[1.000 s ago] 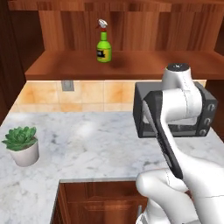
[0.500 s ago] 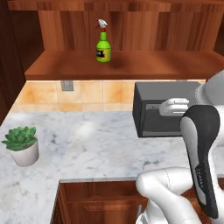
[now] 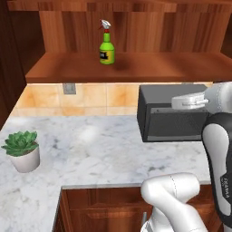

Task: Move the cutting board and knife to the sink. Then move spray from the cabinet to the counter.

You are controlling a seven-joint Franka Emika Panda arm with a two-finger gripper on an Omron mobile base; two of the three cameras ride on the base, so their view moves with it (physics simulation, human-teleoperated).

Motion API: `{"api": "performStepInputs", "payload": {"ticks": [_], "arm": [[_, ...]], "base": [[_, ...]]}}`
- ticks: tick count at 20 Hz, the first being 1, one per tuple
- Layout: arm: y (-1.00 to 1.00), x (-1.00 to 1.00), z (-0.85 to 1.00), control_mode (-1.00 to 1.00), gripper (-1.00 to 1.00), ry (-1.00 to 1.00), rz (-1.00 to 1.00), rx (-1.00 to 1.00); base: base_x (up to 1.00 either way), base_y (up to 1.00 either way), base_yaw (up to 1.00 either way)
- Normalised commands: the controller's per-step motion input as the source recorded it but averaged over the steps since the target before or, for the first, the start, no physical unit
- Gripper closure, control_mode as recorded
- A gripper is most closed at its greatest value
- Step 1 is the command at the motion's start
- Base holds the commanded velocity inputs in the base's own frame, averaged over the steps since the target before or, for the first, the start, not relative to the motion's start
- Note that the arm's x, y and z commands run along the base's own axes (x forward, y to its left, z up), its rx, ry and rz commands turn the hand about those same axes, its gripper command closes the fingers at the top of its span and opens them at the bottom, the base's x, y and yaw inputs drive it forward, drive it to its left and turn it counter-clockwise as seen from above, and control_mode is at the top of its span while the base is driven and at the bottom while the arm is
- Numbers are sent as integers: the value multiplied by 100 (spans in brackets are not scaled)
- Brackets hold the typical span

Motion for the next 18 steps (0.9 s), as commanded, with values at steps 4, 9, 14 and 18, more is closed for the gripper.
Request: {"api": "performStepInputs", "payload": {"ticks": [4, 9, 14, 18], "arm": [[0, 42, 48, -100, -100, -24, 10, 3], [0, 63, 48, -100, -100, -6, 12, 3], [2, 56, 41, -100, -100, 0, 13, 1], [1, 40, 36, -100, -100, -1, 15, 2]], "base": [[0, 0, 0], [0, 0, 0], [0, 0, 0], [0, 0, 0]]}}
